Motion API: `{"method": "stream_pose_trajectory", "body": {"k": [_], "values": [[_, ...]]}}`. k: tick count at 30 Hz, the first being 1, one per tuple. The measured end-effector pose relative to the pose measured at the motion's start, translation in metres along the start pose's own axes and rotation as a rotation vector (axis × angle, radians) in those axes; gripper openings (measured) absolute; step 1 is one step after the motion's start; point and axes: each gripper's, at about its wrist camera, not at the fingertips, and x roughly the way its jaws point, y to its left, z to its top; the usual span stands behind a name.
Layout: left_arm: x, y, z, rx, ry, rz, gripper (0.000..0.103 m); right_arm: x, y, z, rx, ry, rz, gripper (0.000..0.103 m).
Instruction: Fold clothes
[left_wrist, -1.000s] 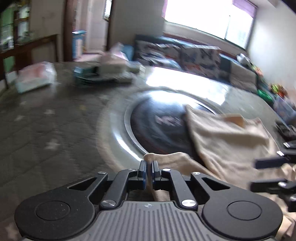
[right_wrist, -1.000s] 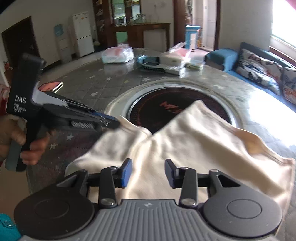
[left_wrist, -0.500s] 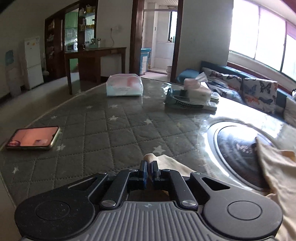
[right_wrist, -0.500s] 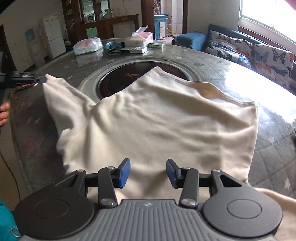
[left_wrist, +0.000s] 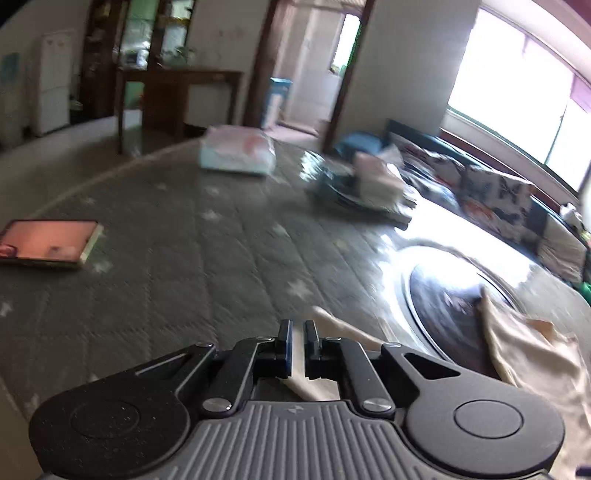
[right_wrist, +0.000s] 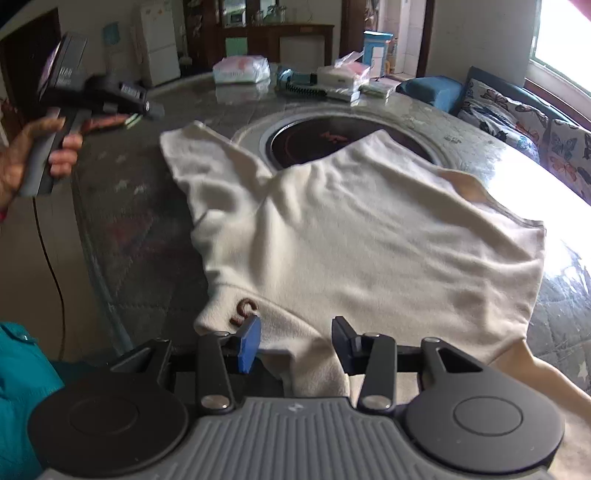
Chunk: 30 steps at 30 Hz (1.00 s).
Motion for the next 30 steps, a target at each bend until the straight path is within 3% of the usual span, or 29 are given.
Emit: {"method": "stream_pose_trajectory", "body": {"k": [2, 6, 9, 14, 15, 17, 20, 23, 26, 30], "values": [[0.005, -0.005, -0.003, 0.024, 0.01, 0.015, 0.013, -0.005, -0.001, 0.004, 0.009, -0.022, 0.002, 0.043], [0.016, -0.013, -0.008, 0.072, 0.017, 0.078, 0.041, -0.001, 0.008, 0.017, -0.012, -0.042, 0.062, 0.043], [0.024, -0.015, -0.012, 0.087, 0.04, 0.099, 0.042, 0.01, 0.025, 0.025, -0.074, -0.047, 0.08, 0.042], [0.03, -0.015, -0.016, 0.105, 0.052, 0.099, 0.036, 0.03, 0.047, 0.033, -0.158, -0.033, 0.108, 0.039], [0.031, -0.016, -0.016, 0.118, 0.049, 0.112, 0.025, 0.034, 0.05, 0.034, -0.17, -0.028, 0.109, 0.034], [0.032, -0.016, -0.017, 0.131, 0.042, 0.117, 0.014, 0.04, 0.054, 0.035, -0.179, -0.018, 0.105, 0.03], [0.028, -0.015, -0.016, 0.12, 0.028, 0.14, 0.006, 0.045, 0.057, 0.034, -0.179, -0.008, 0.1, 0.012], [0.018, -0.011, -0.012, 0.113, -0.014, 0.159, 0.005, 0.044, 0.058, 0.033, -0.176, -0.01, 0.108, 0.004], [0.016, -0.008, -0.01, 0.116, -0.011, 0.165, 0.005, 0.04, 0.057, 0.032, -0.157, -0.003, 0.158, 0.003], [0.019, -0.002, -0.012, 0.127, 0.007, 0.182, 0.005, 0.041, 0.059, 0.029, -0.178, 0.0, 0.156, 0.003]]}}
